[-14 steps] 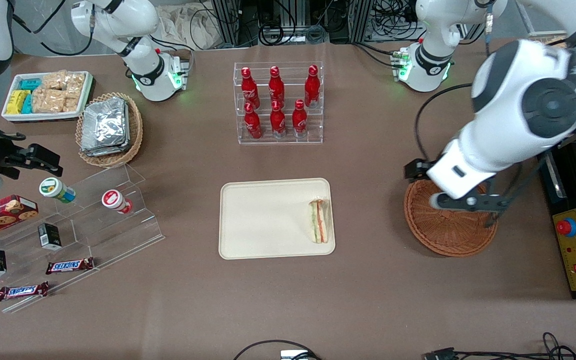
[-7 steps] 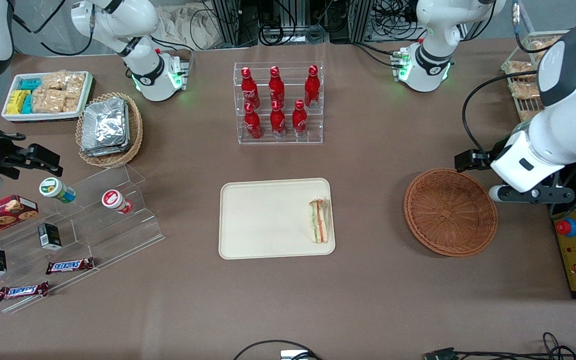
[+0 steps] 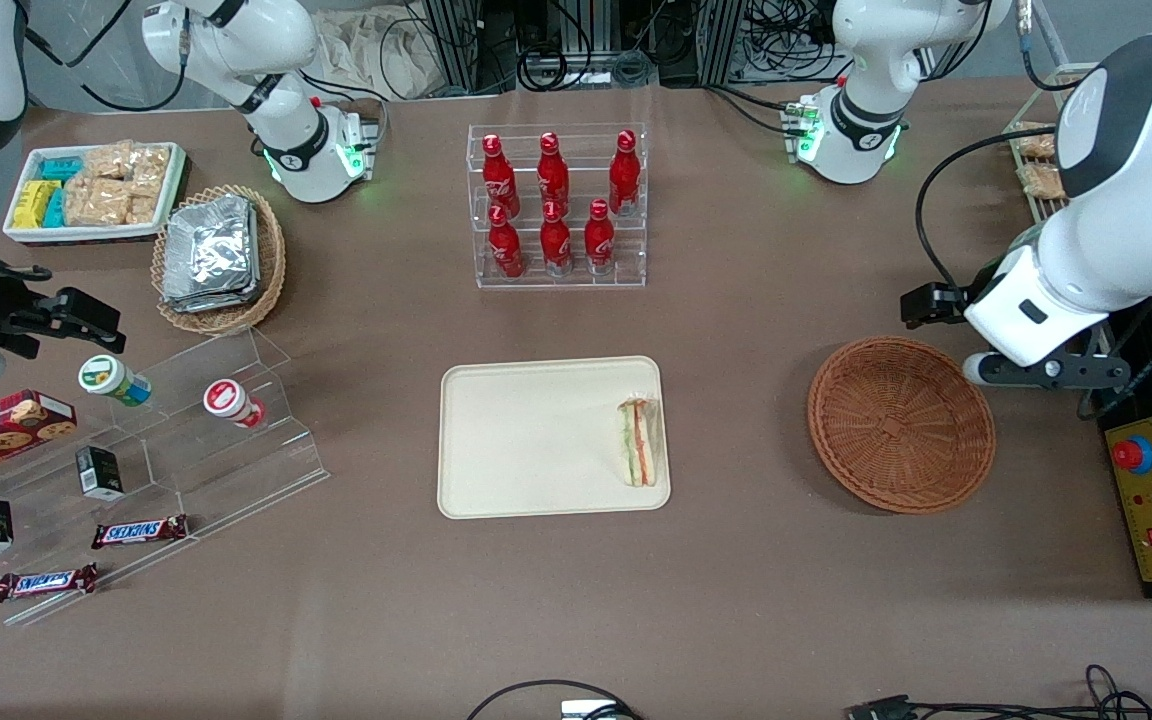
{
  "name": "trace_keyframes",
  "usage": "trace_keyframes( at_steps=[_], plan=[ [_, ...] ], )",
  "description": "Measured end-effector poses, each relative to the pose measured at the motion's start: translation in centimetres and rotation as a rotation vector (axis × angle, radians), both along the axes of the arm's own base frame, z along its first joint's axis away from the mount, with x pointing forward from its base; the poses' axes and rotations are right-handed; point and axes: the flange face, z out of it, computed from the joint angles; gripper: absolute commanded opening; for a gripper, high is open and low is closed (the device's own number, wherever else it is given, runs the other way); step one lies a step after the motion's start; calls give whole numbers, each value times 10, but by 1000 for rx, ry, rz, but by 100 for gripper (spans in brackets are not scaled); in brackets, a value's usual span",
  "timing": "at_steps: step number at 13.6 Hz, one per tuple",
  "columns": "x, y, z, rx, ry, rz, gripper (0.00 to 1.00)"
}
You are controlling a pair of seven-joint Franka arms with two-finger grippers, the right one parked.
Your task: Place sandwich from basket to tray
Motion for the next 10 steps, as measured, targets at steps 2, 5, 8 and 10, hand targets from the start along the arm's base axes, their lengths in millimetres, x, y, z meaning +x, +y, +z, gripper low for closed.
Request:
trace_keyframes(
  at_steps=[2,5,8,10],
  plan=[
    [-5,0,-3,7,10,-1,100],
    [-6,15,-4,6,15,-10,100],
    [-8,47,3,3,5,-25,100],
    [-16,63,3,6,-11,-44,100]
  ],
)
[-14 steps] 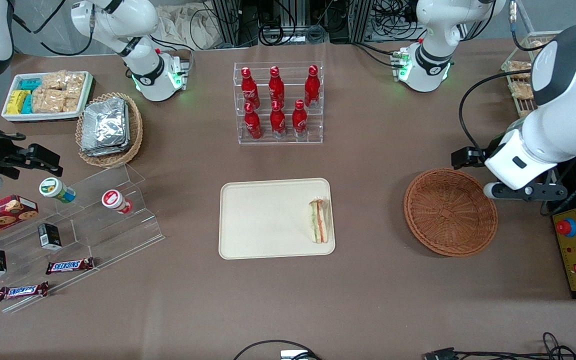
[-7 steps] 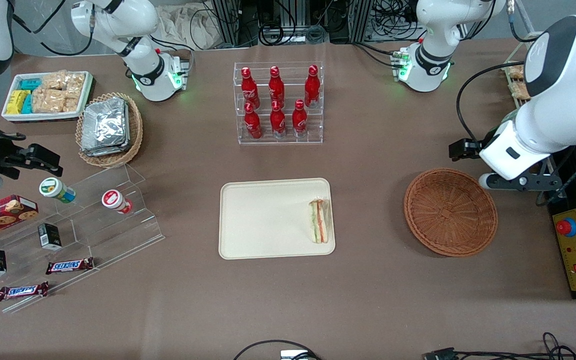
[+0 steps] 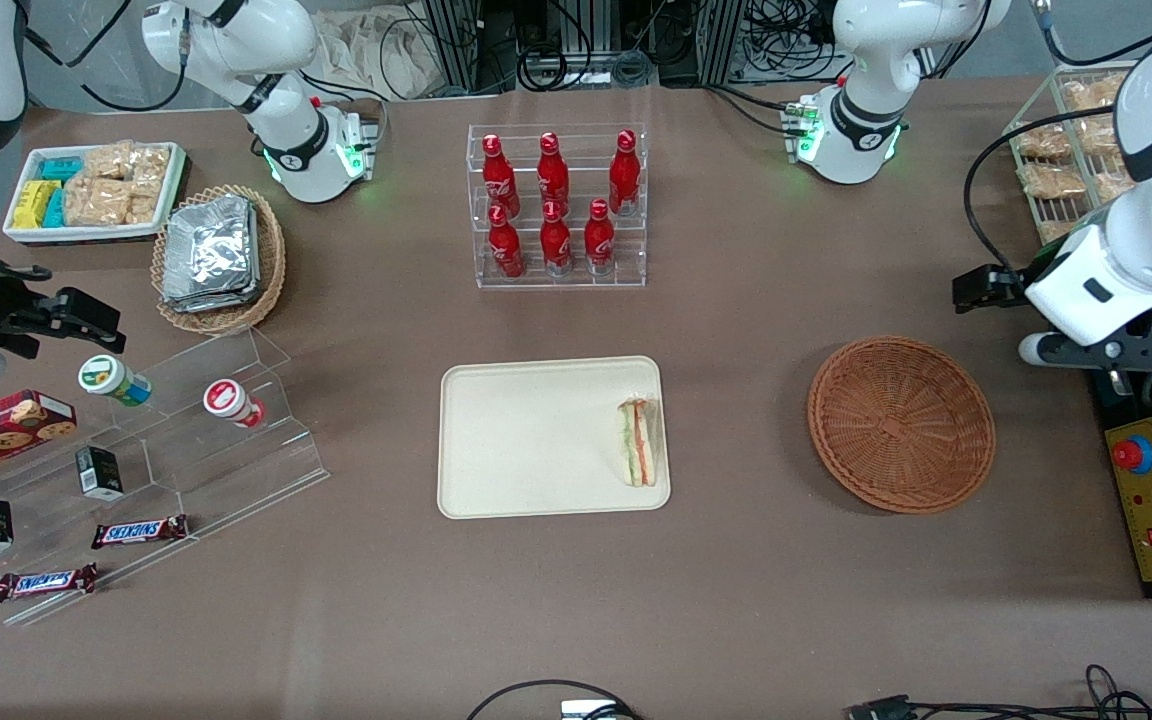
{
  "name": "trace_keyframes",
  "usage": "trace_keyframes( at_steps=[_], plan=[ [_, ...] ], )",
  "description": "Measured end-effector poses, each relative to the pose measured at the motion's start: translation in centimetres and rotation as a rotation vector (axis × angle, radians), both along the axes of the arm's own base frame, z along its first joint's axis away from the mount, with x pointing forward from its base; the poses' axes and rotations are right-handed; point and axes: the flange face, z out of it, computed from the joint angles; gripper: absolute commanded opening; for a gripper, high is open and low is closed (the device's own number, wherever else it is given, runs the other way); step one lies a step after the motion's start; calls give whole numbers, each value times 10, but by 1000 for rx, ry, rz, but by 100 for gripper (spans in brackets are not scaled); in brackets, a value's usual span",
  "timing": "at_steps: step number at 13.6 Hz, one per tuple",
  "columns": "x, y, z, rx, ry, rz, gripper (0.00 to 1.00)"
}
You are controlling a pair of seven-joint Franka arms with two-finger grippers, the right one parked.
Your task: Place sandwich from basket to tray
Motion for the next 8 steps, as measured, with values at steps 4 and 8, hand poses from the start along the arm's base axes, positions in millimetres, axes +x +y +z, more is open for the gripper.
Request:
trace_keyframes(
  at_steps=[4,8],
  plan=[
    [-15,3,-3,6,-13,-24,100],
    [-17,-3,-3,7,-14,-35,100]
  ],
)
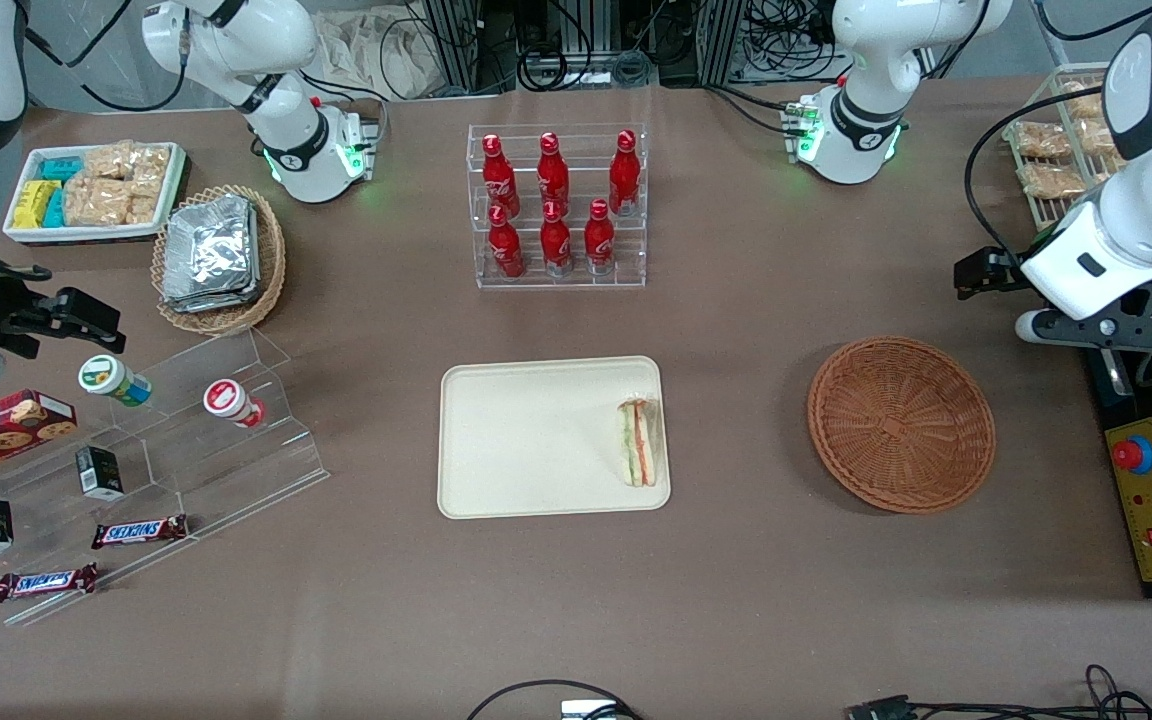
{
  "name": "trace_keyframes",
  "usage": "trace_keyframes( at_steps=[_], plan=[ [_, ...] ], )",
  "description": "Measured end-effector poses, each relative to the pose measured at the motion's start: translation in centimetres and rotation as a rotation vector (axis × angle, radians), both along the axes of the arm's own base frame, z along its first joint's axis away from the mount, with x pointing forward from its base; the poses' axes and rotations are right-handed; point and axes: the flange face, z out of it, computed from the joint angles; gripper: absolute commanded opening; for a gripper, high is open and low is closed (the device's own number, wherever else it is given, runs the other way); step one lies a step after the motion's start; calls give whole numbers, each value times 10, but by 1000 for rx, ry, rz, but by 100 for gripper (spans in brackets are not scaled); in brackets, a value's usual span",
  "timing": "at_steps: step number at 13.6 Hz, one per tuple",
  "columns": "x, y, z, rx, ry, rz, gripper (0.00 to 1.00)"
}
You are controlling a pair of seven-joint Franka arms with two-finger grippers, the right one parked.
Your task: Place sandwich from basket to tray
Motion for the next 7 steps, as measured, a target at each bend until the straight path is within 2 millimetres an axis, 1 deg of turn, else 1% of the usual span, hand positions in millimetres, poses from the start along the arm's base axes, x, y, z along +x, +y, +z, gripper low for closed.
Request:
trace_keyframes(
  at_steps=[7],
  plan=[
    [0,-3,0,-1,-5,-5,100]
  ],
)
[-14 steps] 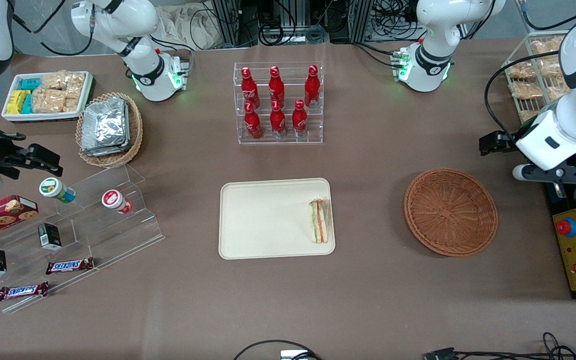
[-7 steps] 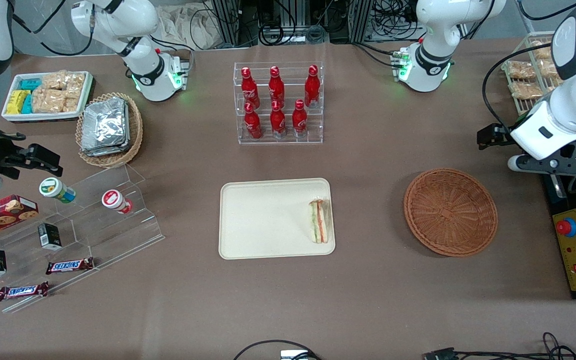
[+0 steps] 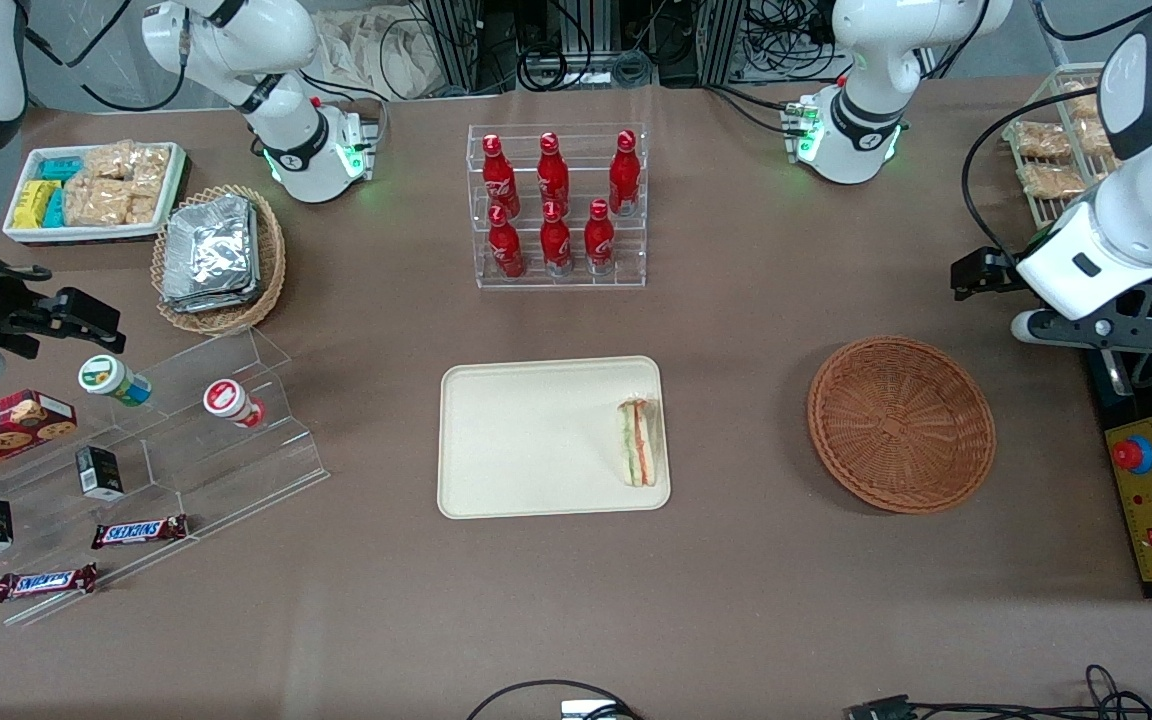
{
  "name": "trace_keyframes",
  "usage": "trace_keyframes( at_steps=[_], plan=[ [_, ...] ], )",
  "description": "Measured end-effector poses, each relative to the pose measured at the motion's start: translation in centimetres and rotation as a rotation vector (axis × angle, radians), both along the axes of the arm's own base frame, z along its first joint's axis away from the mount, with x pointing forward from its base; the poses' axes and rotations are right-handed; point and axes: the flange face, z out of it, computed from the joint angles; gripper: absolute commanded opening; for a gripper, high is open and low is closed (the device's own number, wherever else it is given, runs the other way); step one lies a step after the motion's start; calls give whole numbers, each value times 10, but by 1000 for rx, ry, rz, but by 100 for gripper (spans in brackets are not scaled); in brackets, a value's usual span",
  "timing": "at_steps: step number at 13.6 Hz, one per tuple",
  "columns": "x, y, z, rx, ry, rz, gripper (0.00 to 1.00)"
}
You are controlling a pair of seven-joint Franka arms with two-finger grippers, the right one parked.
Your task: Place sandwich from basket to tray
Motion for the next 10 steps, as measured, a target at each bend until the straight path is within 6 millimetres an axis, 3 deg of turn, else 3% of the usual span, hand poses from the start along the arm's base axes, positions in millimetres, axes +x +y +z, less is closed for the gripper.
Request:
trace_keyframes(
  at_steps=[10],
  plan=[
    [1,5,-4,0,3,9,100]
  ],
)
